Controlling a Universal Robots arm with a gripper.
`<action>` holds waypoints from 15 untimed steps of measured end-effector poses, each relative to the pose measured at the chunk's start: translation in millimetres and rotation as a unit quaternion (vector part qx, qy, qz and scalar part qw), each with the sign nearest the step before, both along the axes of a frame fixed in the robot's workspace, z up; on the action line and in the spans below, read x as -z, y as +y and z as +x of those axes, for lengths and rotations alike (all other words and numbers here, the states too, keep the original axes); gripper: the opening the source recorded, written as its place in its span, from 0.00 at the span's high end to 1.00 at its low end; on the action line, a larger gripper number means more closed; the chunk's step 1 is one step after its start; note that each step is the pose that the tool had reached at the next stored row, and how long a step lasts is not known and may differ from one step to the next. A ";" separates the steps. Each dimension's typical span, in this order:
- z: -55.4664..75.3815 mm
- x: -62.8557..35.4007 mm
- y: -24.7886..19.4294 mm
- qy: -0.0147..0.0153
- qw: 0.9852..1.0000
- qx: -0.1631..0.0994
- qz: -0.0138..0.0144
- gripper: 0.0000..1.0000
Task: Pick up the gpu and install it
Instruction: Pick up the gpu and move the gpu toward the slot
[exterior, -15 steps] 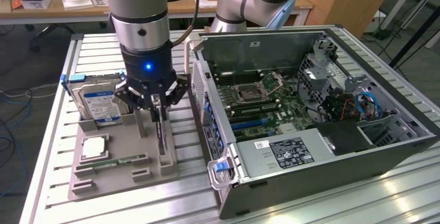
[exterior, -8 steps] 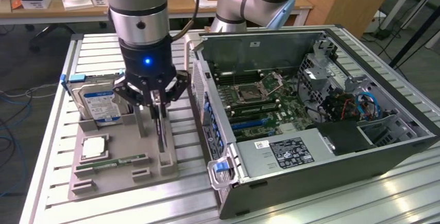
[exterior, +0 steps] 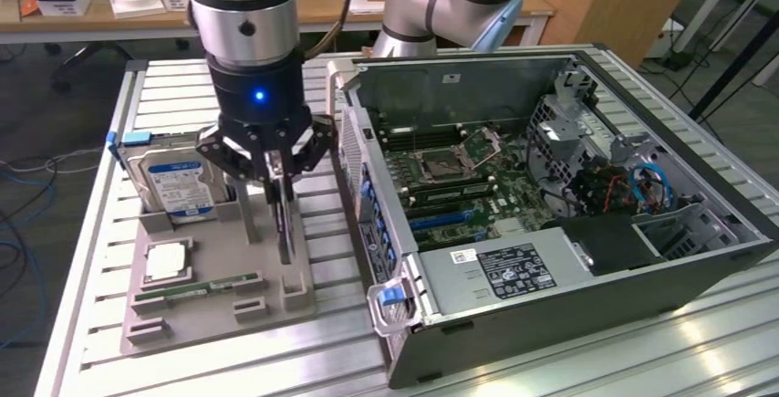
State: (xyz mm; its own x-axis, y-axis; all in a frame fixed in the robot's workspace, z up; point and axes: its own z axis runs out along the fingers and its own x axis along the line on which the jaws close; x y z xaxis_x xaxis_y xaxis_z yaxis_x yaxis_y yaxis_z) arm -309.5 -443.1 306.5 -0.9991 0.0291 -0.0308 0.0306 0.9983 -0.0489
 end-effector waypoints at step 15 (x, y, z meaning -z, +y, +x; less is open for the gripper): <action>0.0 -23.0 0.0 0.000 1.000 0.000 0.000 0.74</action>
